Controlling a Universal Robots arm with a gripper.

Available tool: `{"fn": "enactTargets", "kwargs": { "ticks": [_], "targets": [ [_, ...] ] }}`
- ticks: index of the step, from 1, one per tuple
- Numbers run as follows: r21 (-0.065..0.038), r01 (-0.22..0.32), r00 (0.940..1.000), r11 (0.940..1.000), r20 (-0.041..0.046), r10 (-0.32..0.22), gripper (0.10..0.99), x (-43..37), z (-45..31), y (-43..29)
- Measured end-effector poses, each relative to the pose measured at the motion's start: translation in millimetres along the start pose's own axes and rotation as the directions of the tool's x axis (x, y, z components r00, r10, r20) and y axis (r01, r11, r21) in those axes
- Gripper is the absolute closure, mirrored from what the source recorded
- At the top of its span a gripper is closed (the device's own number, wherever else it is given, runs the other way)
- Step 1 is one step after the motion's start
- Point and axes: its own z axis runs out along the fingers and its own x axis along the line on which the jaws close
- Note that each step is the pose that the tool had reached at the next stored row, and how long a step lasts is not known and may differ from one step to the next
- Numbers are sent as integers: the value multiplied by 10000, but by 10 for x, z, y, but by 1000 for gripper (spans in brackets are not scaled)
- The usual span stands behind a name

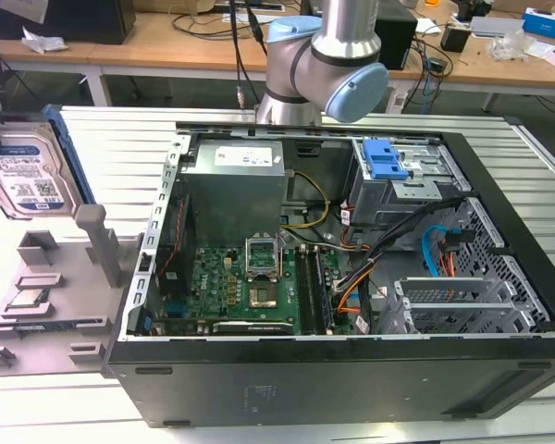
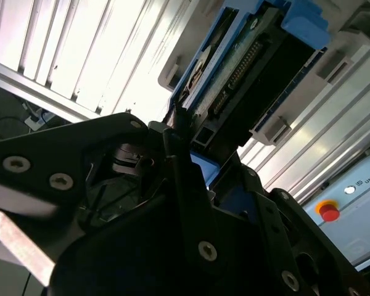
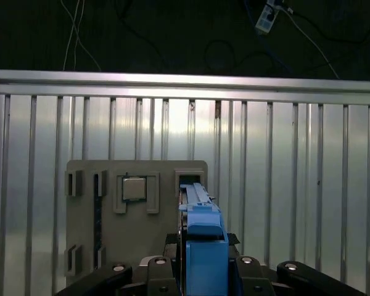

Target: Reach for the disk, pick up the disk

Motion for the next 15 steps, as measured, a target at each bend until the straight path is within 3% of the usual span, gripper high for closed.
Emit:
{"fn": "enactTargets", "kwargs": {
  "ticks": [15],
  "targets": [
    [0,0,10000,10000,0,0,722,-1,-299,4]
  ]
}}
